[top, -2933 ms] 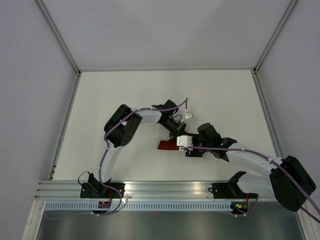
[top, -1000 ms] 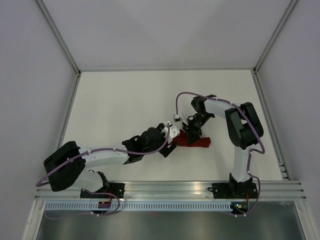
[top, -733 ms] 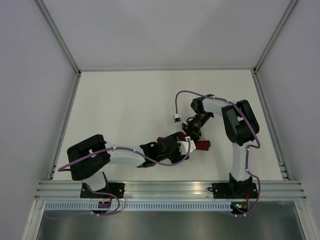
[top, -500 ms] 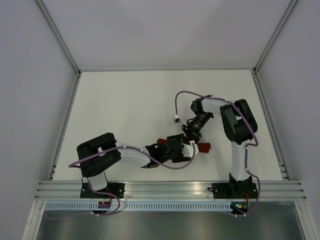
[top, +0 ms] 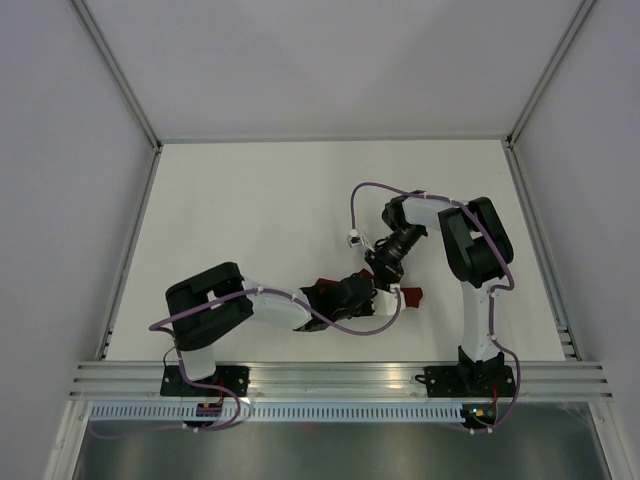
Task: Fold the napkin, place the utensils inside, and roll it up
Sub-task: Roll the napkin with the utensil
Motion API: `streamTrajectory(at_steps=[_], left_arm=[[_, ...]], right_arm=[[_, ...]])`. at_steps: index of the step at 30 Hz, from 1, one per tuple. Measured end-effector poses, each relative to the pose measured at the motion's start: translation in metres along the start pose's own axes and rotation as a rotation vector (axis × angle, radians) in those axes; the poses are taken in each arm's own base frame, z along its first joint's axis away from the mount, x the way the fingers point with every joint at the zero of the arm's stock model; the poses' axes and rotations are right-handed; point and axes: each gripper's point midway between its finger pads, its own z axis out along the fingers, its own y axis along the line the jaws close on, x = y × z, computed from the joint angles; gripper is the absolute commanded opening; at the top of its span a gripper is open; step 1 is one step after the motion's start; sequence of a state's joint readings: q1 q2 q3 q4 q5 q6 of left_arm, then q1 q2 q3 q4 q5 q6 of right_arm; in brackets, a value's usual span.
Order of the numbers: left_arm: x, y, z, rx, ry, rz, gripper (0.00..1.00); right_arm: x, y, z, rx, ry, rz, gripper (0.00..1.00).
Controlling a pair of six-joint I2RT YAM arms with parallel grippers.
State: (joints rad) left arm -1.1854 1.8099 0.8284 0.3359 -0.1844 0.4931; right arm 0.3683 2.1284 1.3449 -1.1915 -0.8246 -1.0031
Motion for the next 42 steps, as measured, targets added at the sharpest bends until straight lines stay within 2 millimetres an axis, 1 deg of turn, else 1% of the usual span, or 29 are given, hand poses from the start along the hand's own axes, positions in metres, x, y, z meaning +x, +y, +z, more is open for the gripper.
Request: streamTrajectory(at_steps=[1,3,4,5,8,10,17,19,23,31,34,36,38,42], left_arm=[[0.0,0.0,0.001,0.007,0.002,-0.001,0.22],[-0.002,-0.001,0.003,0.025,0.007,-0.002,0.09],[-0.003,-0.002,0.004,0.037,0.009,-0.002,0.05],[-0.003,-0.001,0.005,0.047,0.01,-0.005,0.02],[-0.007,-0.002,0.01,0.077,0.005,-0.015,0.02],[-0.008,-0.002,0.013,0.099,-0.002,-0.024,0.02],[-0.012,-0.001,0.019,0.163,-0.034,-0.066,0.02],[-0.013,-0.001,0.02,0.175,-0.043,-0.079,0.02],[-0.014,0.0,0.022,0.202,-0.062,-0.102,0.02],[-0.017,0.001,0.025,0.26,-0.08,-0.146,0.02],[-0.018,0.002,0.027,0.316,-0.079,-0.18,0.02],[-0.019,0.002,0.029,0.366,-0.08,-0.21,0.02],[-0.02,0.003,0.03,0.416,-0.082,-0.246,0.02],[-0.019,0.005,0.033,0.537,-0.083,-0.342,0.02]], right_arm=[[0.0,0.0,0.0,0.001,0.003,0.002,0.19],[0.002,-0.001,-0.002,0.006,0.01,0.008,0.26],[0.003,-0.001,-0.002,0.008,0.012,0.012,0.3],[0.003,-0.001,-0.003,0.009,0.013,0.014,0.37],[0.004,0.001,-0.005,0.012,0.017,0.027,0.49],[0.005,0.004,-0.007,0.018,0.021,0.031,0.53],[0.008,0.003,-0.015,0.044,0.02,0.037,0.56],[0.008,-0.001,-0.019,0.062,0.012,0.036,0.56],[0.005,-0.009,-0.029,0.103,-0.023,0.032,0.61],[0.002,-0.035,-0.058,0.211,-0.111,0.022,0.61],[0.0,-0.045,-0.075,0.271,-0.16,0.006,0.61],[0.0,-0.051,-0.093,0.327,-0.208,-0.005,0.61],[0.002,-0.052,-0.114,0.384,-0.266,-0.013,0.61],[0.012,-0.041,-0.151,0.507,-0.369,-0.036,0.61]])
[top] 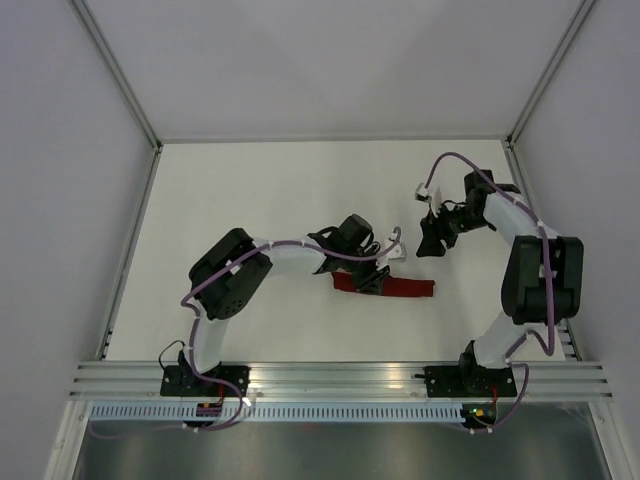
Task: Fold the napkin, place the utensils inside, and roll it up
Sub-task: Roll the napkin with the utensil
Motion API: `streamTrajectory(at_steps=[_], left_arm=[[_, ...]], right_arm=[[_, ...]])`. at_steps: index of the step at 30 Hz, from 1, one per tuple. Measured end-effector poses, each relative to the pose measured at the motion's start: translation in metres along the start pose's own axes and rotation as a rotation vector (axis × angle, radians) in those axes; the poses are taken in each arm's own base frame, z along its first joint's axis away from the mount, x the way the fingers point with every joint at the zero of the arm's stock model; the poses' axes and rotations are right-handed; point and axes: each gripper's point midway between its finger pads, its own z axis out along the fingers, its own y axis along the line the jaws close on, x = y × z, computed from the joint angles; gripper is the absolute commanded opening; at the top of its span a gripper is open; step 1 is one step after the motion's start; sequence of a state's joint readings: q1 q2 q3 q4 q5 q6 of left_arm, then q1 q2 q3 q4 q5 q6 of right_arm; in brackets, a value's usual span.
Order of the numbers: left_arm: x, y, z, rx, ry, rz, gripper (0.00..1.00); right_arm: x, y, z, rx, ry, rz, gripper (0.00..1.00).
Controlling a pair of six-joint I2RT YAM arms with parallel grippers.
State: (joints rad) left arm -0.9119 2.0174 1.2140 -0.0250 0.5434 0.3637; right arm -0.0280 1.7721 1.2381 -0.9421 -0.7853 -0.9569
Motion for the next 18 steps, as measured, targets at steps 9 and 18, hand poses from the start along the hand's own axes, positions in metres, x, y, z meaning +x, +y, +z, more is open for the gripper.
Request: streamTrajectory(at_steps=[9,18], left_arm=[[-0.001,0.006,-0.002,0.216,-0.003,-0.242,0.02],[-0.002,0.008,-0.003,0.289,0.055,-0.374,0.05]], right_arm=[[0.006,0.048,-0.024,0.274,-0.126,-0.278,0.67],[0.013,0.094,0.031,0.289,-0.057,-0.604,0.68]])
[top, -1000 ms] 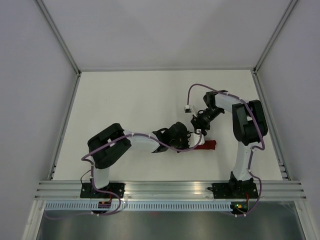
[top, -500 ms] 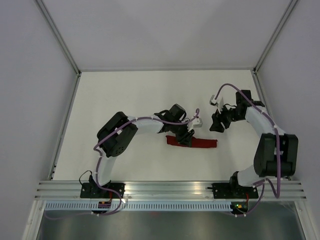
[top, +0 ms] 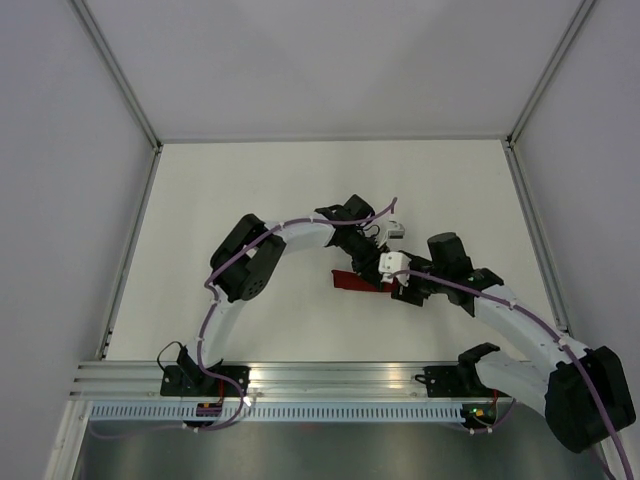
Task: Fold the napkin, place the utensils inside, and roll it up
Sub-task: Roll the napkin with the utensil
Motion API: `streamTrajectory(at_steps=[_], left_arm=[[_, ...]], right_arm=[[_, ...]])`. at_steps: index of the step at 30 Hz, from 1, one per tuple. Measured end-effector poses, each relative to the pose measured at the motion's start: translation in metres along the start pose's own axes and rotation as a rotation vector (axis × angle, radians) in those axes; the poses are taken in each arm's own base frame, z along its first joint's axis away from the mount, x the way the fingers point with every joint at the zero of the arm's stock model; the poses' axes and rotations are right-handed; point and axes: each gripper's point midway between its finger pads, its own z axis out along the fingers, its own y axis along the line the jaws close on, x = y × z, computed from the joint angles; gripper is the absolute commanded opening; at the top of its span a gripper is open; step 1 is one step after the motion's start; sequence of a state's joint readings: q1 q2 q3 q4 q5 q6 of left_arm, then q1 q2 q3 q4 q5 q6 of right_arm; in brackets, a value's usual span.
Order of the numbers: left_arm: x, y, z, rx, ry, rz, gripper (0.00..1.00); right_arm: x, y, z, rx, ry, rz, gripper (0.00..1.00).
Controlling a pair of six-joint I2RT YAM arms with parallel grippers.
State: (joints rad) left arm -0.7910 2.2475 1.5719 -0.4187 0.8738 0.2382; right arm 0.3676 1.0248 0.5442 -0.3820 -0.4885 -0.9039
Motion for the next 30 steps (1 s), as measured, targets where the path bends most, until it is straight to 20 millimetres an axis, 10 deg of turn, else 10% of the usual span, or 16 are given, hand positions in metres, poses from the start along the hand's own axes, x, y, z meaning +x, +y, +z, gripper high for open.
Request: streamTrajectory(at_steps=[13,30], left_arm=[[0.004,-0.004,-0.001,0.038,0.027,-0.096,0.11],[0.011,-0.015,-0.005,0.086,0.052,-0.149,0.55]], right_arm=[[0.01,0.027,0.037,-0.025,0.105,-0.147,0.63],[0.02,0.021,0.046,-0.008,0.163,-0.152,0.3]])
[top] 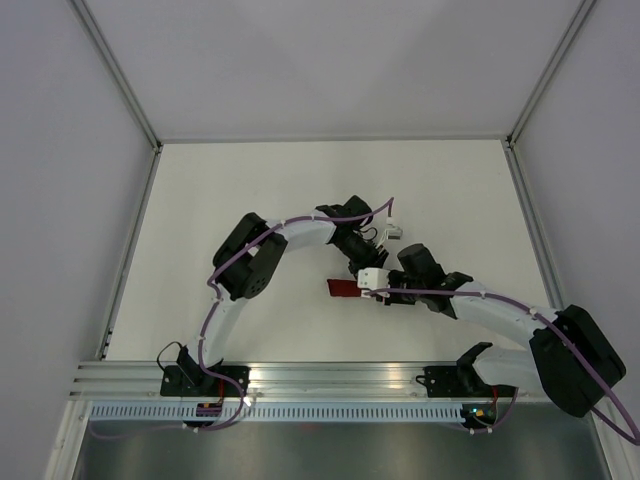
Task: Fold the napkin, place the utensils inside, and roll it up
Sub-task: Roll the napkin with the utensil
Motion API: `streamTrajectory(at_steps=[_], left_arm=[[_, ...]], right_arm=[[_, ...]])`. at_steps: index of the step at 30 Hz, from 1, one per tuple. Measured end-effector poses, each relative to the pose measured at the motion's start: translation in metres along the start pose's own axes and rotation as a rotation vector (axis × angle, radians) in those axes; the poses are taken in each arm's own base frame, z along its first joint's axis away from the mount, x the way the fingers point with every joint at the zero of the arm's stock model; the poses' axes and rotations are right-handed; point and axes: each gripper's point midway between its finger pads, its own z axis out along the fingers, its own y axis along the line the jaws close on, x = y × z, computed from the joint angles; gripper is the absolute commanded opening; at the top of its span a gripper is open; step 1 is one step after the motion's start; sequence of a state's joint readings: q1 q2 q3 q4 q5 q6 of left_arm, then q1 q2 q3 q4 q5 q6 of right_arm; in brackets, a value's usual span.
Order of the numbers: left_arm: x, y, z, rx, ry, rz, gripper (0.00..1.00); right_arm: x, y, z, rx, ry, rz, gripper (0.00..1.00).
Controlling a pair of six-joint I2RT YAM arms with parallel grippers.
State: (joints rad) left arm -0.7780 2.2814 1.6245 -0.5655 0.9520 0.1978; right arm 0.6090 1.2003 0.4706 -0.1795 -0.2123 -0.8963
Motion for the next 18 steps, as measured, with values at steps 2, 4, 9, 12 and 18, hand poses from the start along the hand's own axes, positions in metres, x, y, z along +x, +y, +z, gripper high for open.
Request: streamTrajectory(at_steps=[2,4,9,12,18], left_arm=[[0.0,-0.001,-0.002,-0.001,-0.001,-0.002,0.57],[0.0,0.0,-0.004,-0.009,0.001,-0.007,0.59],[0.003,0.007,-0.017,-0.055,0.006,-0.042,0.61],[0.003,0.015,-0.03,-0.103,0.002,-0.07,0.61],[-0.001,0.049,-0.071,-0.274,-0.04,-0.119,0.61]], right_arm=[[0.0,-0.001,0.0,-0.012,0.008,0.002,0.29],[-0.001,-0.001,0.001,-0.022,0.011,0.003,0.28],[-0.003,-0.001,0.002,-0.043,0.021,0.011,0.28],[-0.004,-0.001,0.003,-0.06,0.028,0.018,0.27],[-0.006,-0.004,0.007,-0.086,0.05,0.053,0.27]])
